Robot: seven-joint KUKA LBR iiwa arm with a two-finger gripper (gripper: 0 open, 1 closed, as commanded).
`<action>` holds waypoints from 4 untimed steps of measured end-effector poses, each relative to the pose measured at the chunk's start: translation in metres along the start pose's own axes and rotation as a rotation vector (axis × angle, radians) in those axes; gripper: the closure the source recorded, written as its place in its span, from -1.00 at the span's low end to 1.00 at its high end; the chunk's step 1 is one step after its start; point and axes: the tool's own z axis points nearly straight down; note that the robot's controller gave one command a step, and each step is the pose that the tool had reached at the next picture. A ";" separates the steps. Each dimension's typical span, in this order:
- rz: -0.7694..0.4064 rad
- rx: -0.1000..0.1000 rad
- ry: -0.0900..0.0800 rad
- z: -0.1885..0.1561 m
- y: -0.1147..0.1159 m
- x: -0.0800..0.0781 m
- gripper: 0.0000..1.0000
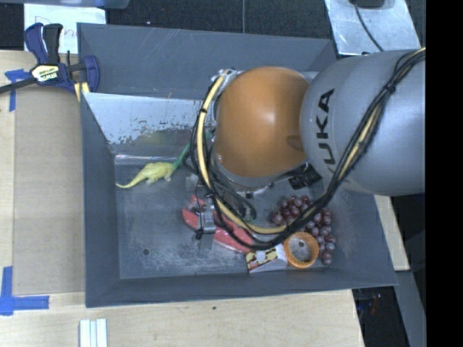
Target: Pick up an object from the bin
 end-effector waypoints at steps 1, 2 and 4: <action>0.003 -0.001 -0.007 -0.003 -0.001 -0.002 -1.00; -0.034 -0.002 -0.012 0.069 -0.027 -0.006 -1.00; 0.036 -0.002 -0.011 0.147 -0.088 -0.039 -1.00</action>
Offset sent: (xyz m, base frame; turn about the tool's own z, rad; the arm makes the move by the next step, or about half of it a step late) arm 0.0079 -0.0551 -0.1482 -0.0685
